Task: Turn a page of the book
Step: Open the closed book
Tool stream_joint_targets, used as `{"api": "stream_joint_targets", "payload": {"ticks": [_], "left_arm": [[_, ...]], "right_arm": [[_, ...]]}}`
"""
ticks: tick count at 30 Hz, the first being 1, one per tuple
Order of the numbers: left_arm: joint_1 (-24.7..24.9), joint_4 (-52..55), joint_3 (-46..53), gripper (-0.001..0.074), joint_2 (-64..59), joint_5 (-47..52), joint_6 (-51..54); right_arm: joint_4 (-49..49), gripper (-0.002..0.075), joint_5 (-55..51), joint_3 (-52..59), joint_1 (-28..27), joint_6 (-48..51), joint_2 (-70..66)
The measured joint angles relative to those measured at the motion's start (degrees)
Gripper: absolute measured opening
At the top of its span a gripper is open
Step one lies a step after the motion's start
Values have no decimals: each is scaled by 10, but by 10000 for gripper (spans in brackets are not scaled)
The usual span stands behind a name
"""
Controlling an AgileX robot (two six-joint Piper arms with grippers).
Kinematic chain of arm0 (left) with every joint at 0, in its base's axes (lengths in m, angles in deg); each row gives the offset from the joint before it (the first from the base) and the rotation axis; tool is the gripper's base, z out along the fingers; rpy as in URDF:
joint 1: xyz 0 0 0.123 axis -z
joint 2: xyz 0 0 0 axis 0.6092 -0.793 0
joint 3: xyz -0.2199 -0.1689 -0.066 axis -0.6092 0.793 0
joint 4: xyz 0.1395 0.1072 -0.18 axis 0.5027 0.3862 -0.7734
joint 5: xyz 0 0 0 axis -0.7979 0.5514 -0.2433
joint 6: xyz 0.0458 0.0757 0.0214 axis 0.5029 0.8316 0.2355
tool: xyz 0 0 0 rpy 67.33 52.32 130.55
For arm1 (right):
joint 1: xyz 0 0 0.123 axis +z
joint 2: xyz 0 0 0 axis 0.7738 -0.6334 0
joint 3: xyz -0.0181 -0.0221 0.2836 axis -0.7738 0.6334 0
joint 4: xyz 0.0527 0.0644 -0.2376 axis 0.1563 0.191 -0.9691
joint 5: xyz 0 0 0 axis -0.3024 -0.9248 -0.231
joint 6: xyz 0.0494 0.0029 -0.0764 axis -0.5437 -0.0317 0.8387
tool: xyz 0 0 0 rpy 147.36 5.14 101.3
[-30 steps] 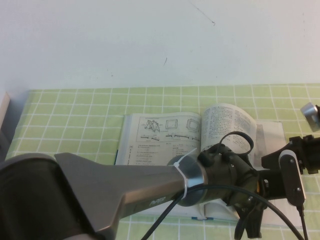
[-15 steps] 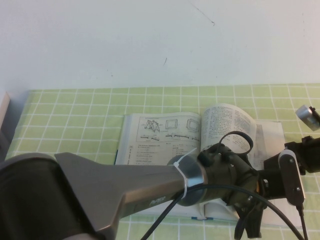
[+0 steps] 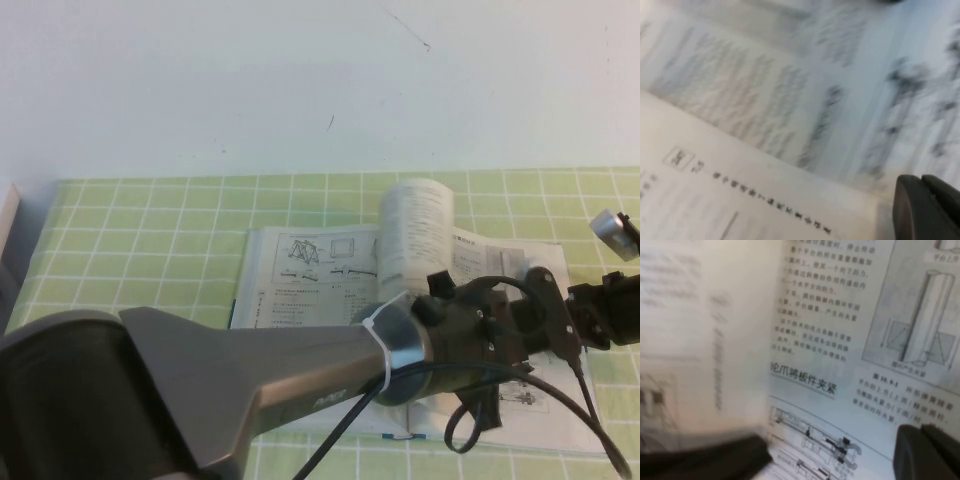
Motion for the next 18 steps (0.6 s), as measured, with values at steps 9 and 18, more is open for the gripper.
{"api": "stream_joint_targets", "payload": {"ticks": [9, 18], "left_arm": [[-1, 137, -40, -4, -1, 156, -136], [-7, 155, -53, -4, 27, 203, -198]], "right_arm": [[-1, -2, 1, 0, 1, 0, 2], [-2, -2, 2, 0, 1, 0, 6]]}}
